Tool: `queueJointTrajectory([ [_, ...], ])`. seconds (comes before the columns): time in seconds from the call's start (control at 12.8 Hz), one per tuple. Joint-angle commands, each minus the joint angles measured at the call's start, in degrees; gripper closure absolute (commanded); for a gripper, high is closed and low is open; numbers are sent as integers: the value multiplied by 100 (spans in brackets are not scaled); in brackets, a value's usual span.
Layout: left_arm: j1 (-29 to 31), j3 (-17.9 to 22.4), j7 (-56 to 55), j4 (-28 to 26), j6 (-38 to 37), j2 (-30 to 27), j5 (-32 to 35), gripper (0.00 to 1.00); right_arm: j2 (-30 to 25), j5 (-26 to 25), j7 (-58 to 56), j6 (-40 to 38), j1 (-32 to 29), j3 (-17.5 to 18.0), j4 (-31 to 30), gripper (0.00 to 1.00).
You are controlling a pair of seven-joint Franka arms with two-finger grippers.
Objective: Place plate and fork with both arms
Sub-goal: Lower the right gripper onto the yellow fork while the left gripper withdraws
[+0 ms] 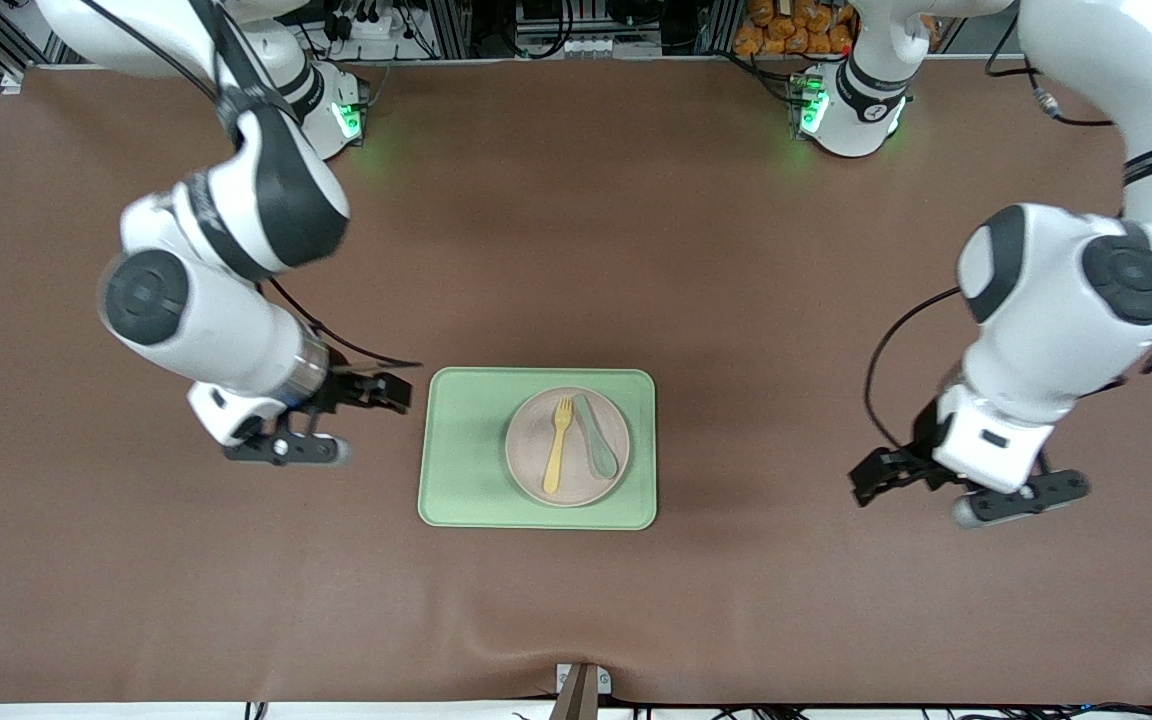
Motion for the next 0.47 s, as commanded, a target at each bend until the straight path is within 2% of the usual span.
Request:
queueJointTrajectory([
  [0.0,303,-51,95,-200,-688,-530,145,0,964,-198,597,438,375,-65,871,0],
  [0.16,322,-51,114,-209,-1259,-794,136,0,1325,-207,877,993,594,-65,872,0],
  [0.39,339,-86,157,-209,-2243,-1303,58,0,1713,-286,949,1389,911,-170,881,9],
])
